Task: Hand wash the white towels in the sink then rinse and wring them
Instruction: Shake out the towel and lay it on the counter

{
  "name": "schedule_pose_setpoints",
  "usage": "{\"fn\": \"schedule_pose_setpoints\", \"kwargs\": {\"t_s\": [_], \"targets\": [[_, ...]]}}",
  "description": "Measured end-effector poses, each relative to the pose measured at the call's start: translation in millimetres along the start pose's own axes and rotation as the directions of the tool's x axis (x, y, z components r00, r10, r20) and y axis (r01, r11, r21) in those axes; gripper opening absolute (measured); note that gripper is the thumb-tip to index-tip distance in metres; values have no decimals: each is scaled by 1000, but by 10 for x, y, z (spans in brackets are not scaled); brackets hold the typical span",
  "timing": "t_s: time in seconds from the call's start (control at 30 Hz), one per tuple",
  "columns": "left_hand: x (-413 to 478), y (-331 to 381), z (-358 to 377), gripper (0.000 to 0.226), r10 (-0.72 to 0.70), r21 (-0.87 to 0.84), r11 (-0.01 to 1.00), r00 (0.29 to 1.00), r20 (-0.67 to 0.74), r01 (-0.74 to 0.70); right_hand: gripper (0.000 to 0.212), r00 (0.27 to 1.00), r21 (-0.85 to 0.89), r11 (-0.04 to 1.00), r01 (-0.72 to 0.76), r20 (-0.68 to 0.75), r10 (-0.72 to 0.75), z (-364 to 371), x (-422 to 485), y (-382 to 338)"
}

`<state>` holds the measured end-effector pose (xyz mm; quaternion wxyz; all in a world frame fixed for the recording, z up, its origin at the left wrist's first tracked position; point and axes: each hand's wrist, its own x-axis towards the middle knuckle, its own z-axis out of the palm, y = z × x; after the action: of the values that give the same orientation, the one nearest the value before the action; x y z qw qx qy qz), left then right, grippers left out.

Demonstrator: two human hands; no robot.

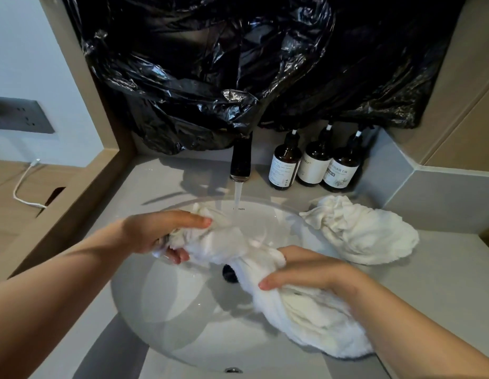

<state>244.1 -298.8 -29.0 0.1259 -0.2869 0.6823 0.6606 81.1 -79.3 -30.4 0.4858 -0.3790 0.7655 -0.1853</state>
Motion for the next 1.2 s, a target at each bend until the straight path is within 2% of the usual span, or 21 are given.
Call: {"fn": "schedule_pose_setpoints", "kwargs": {"t_s": [0.07, 0.13, 0.2, 0.27, 0.3, 0.37, 0.4, 0.47, 0.5, 0.53, 0.57, 0.6, 0.63, 0.67, 0.77, 0.8, 0.87, 0.97, 1.1, 1.2], "targets": [[-8, -61, 43, 110, 7, 61, 998, 996, -84, -2, 29, 993, 136, 990, 31, -113, -16, 1, -52, -105], [-56, -90, 120, 99, 68, 133, 990, 987, -143, -49, 41, 975, 147, 986, 77, -218, -44, 23, -52, -177], [-115, -108, 209, 82, 134, 73, 990, 973, -189, -123, 37, 957, 186, 975, 123, -283, -66, 59, -89, -255], [-139, -152, 259, 74, 131, -140, 974, 945, -301, -179, 42, 943, 269, 951, 149, -328, -55, 76, -82, -261], [-152, -176, 283, 62, 103, -289, 933, 927, -361, -216, 42, 936, 291, 942, 167, -346, -60, 85, -47, -240], [-190, -173, 346, 34, 32, -539, 800, 915, -402, -265, 36, 936, 335, 923, 191, -344, -69, 86, -13, -238], [-216, -158, 379, 28, 0, -627, 728, 916, -402, -276, 38, 935, 350, 918, 188, -350, -58, 92, 7, -217], [-257, -118, 453, 27, -12, -737, 604, 921, -389, -303, 33, 900, 256, 942, 217, -427, -91, 85, 62, -110], [-260, -109, 476, 31, 9, -763, 567, 928, -372, -312, 26, 849, 106, 971, 212, -512, -130, 53, 100, -32], [-258, -107, 506, 35, 32, -777, 548, 936, -350, -310, 21, 781, -115, 986, 124, -602, -168, 2, 122, 52], [-254, -107, 521, 38, 55, -789, 537, 945, -322, -300, 23, 700, -345, 938, -40, -680, -220, -62, 116, 142], [-247, -104, 519, 45, 90, -799, 520, 950, -301, -302, 32, 634, -490, 847, -204, -726, -267, -142, 96, 222], [-241, -94, 504, 55, 122, -807, 504, 950, -288, -309, 42, 604, -546, 764, -344, -752, -266, -240, 95, 313], [-237, -82, 476, 62, 143, -811, 495, 951, -276, -310, 55, 608, -550, 706, -446, -765, -213, -342, 76, 383], [-259, -48, 336, 54, 206, -818, 449, 932, -297, -360, 81, 661, -480, 661, -576, -750, 31, -564, 39, 560], [-268, -32, 306, 58, 229, -822, 428, 925, -304, -376, 82, 662, -471, 659, -587, -747, 56, -592, 52, 617], [-262, -25, 267, 61, 263, -831, 396, 915, -306, -392, 74, 627, -480, 652, -587, -779, -9, -607, 85, 669], [-252, -5, 292, 34, 250, -803, 432, 910, -330, -410, 62, 556, -496, 666, -556, -818, -145, -507, 130, 625], [-238, 9, 346, 45, 229, -777, 465, 906, -357, -424, 56, 639, -584, 689, -428, -735, -226, -267, 185, 431], [-292, 12, 337, 45, 196, -783, 472, 914, -355, -406, 57, 666, -608, 741, -283, -681, -304, -69, 242, 209]]}}
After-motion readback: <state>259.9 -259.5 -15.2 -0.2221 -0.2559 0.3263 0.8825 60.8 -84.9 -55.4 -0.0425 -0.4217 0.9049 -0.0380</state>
